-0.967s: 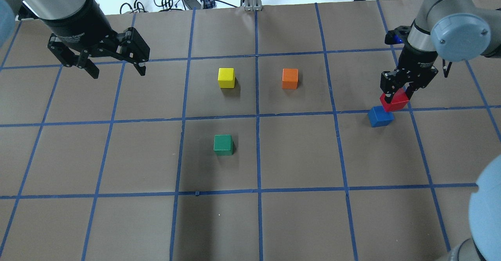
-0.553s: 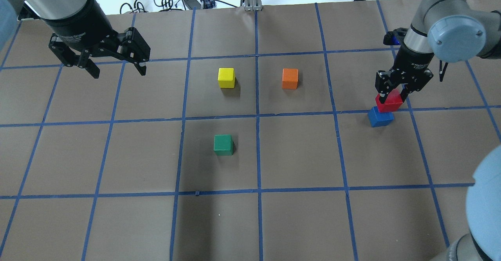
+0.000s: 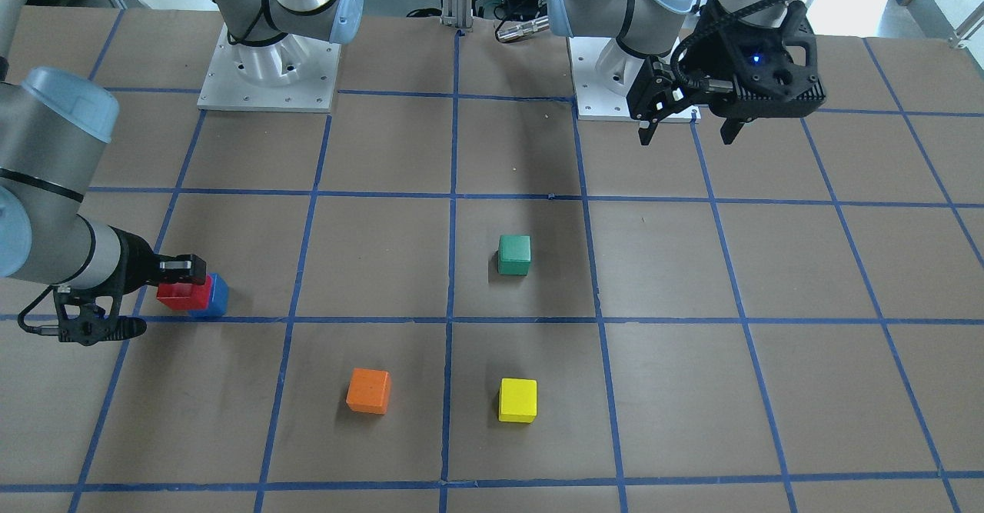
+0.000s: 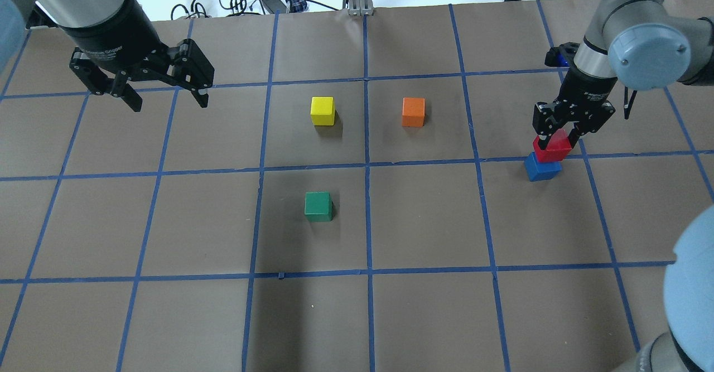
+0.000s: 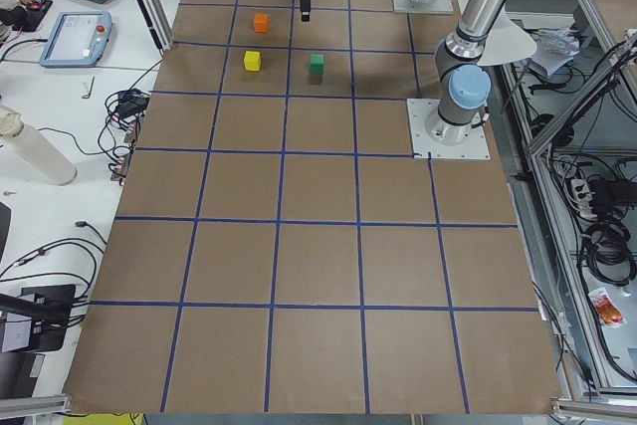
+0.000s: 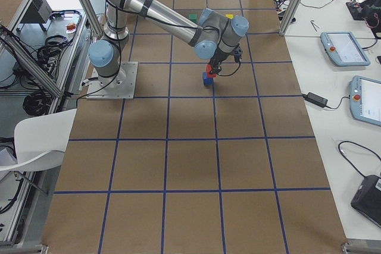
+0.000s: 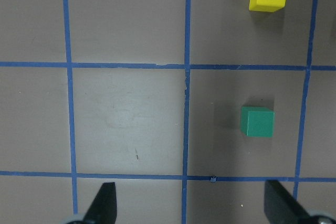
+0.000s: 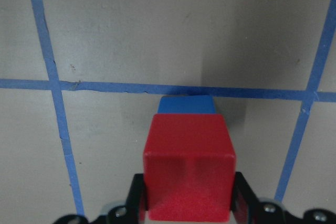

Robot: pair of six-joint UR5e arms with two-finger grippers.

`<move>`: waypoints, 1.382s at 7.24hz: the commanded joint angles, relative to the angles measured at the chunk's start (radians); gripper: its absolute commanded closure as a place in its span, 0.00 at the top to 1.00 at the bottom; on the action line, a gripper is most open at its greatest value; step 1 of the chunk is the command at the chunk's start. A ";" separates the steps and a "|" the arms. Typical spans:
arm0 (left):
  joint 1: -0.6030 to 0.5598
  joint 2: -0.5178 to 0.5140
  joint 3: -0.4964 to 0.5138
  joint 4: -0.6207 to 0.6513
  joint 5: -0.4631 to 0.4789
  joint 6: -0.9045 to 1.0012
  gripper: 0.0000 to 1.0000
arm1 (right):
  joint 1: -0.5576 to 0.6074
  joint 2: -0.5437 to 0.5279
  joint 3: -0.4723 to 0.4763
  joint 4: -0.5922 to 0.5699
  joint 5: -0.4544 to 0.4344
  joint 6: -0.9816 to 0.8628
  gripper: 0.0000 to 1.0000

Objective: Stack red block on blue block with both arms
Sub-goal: 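Lower the red cube onto the blue cube and open the right gripper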

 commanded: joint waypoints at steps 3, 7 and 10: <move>0.000 -0.003 0.002 0.001 0.000 0.000 1.00 | 0.000 -0.001 0.003 0.012 -0.013 -0.001 0.45; 0.000 -0.008 0.003 0.021 -0.002 0.001 1.00 | 0.002 -0.001 0.003 0.015 -0.012 -0.012 0.90; 0.000 -0.006 0.003 0.021 -0.002 0.001 1.00 | 0.002 -0.001 0.003 0.017 -0.010 -0.010 1.00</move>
